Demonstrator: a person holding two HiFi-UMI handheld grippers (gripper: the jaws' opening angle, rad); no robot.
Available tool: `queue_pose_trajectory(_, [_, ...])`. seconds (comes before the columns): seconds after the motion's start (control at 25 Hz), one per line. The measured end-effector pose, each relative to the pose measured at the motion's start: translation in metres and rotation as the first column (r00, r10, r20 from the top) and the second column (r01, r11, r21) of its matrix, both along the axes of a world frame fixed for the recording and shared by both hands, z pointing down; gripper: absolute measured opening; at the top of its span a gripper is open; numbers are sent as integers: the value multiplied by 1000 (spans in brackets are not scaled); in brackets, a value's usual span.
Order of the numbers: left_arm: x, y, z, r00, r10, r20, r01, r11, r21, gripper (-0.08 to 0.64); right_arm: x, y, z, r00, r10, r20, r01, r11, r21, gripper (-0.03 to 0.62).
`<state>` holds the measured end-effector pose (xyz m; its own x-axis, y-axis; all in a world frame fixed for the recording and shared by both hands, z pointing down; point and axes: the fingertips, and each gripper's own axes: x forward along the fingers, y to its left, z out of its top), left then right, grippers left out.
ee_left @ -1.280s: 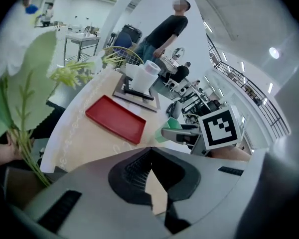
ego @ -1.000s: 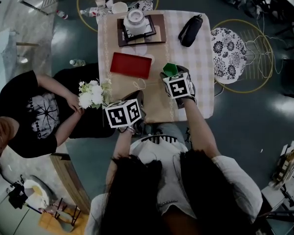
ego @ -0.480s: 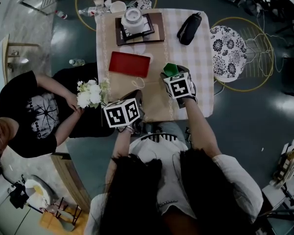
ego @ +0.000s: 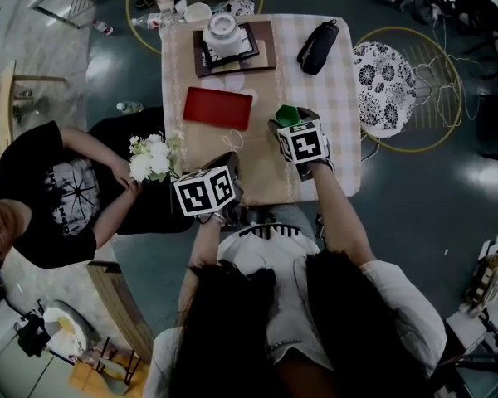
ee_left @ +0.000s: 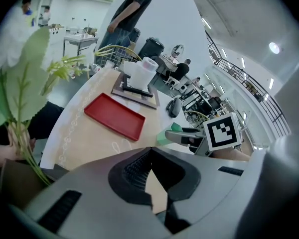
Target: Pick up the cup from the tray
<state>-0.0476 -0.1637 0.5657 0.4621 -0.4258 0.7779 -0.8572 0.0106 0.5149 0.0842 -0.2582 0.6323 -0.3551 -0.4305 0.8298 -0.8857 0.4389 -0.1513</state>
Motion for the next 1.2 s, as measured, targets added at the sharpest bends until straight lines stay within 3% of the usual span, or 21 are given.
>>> queue_pose_trajectory(0.2, [6,1,-3,1000,18,-12,-17,1000,18,8,4,-3,-19,1000,5,-6,-4,999,50,327])
queue_pose_trajectory(0.4, [5,-2,-9,1000,23,-19,-22,999,46,8,11,-7,-63,995,77,69,-86,986,144,325])
queue_pose_trajectory(0.52, [5,-6,-14,1000,21,-19,-20,998,67,9,6,1,-92,987,56,154,-85,979,187,322])
queue_pose_trajectory(0.56, [5,-7,-16,1000,23,-19,-21,997,76,8,5,3,-103,983,44,179,-83,972,218,296])
queue_pose_trajectory(0.64, [7,-11,-20,999,28,-20,-26,995,96,8,7,6,-120,980,48,194,-104,952,290,119])
queue_pose_trajectory(0.68, [8,-13,-22,999,31,-21,-29,994,107,8,10,8,-125,979,61,195,-120,943,311,70])
queue_pose_trajectory(0.76, [11,-16,-27,999,37,-25,-34,991,131,8,14,12,-130,974,87,210,-153,935,320,33])
queue_pose_trajectory(0.88, [15,-21,-34,998,46,-31,-40,985,169,8,15,17,-136,964,111,240,-187,928,323,11])
queue_pose_trajectory(1.08, [21,-27,-46,998,63,-33,-55,977,208,8,16,22,-138,980,136,145,-179,919,351,11])
queue_pose_trajectory(1.2, [22,-29,-49,998,65,-27,-57,973,225,8,15,26,-138,974,154,167,-204,918,341,11])
